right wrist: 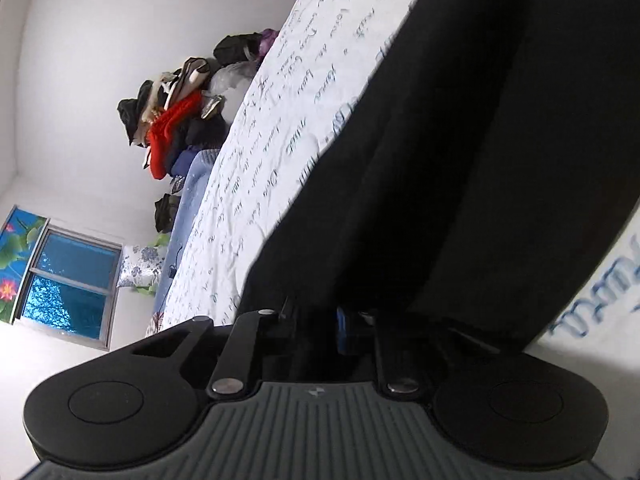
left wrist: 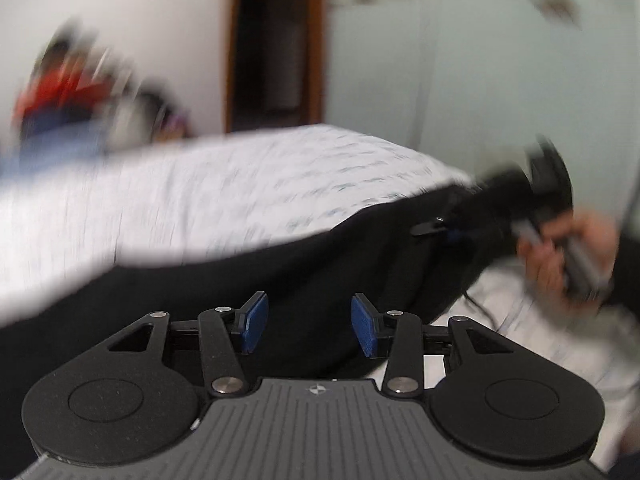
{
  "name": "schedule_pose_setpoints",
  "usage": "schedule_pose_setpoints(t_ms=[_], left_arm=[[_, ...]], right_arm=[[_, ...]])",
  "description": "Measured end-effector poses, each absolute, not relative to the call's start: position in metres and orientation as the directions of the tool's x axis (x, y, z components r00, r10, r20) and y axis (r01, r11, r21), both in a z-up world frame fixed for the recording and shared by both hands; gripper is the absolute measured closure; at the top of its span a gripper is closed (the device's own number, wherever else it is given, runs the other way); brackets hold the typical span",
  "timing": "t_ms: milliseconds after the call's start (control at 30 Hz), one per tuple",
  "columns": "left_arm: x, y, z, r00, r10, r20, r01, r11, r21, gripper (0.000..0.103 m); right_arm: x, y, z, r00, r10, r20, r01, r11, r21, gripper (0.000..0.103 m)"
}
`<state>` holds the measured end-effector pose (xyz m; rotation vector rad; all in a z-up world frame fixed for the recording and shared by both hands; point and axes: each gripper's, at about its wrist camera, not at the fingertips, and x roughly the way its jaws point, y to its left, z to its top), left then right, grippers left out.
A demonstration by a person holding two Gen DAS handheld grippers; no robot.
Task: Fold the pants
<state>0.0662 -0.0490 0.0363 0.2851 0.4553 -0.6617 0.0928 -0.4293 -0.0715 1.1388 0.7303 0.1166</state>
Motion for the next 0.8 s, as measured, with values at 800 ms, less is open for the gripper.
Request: schedule_pose_setpoints(t_ms=[800], left_arm=[[0.104,-0.19,-0.033,0.772,-0.339,-0.538,0.635,0.435,0.638,0.089]], right_arm=[[0.074,-0.458,-0.079,0.839,0.499,-0.218,0.163,0.152,0.975,0.088]])
